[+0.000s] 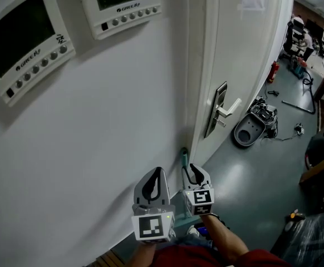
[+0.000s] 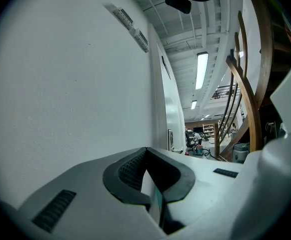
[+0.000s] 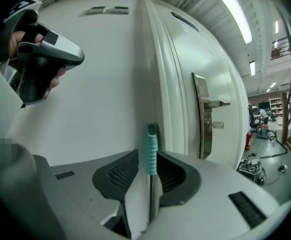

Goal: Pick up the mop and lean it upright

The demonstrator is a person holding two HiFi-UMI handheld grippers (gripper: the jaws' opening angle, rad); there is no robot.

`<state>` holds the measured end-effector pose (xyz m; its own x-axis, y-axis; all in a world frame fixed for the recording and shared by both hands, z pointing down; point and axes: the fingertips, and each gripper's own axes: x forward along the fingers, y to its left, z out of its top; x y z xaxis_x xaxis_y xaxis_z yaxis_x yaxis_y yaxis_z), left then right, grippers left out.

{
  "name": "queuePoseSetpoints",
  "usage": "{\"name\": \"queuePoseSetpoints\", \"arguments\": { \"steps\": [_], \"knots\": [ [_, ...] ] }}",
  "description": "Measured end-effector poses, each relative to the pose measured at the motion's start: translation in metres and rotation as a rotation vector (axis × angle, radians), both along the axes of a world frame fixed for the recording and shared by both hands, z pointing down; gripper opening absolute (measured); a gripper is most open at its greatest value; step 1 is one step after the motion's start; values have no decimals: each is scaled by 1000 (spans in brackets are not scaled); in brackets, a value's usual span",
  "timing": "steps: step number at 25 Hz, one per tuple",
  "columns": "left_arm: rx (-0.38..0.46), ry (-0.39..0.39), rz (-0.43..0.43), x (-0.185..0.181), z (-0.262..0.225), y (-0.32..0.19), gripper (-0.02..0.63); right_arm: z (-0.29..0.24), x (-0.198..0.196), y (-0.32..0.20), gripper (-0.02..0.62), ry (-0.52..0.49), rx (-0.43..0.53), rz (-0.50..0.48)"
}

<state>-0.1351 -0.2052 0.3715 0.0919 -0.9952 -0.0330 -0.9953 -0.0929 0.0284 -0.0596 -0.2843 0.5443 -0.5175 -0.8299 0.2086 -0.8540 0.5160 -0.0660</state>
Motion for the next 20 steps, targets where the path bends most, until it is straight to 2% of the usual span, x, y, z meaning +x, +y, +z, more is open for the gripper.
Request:
{"name": "queuePoseSetpoints", "arguments": {
  "steps": [1, 11, 20],
  "knots": [
    [0, -1, -2, -1, 0, 0, 14, 1, -2, -2, 124, -2, -9, -4],
    [-6, -13, -16, -7, 3, 4, 14, 27, -17, -24, 138, 39, -53, -10],
    [-12, -19, -25, -13, 6, 8, 14, 36, -26, -35, 127, 81, -73, 4]
  ]
}}
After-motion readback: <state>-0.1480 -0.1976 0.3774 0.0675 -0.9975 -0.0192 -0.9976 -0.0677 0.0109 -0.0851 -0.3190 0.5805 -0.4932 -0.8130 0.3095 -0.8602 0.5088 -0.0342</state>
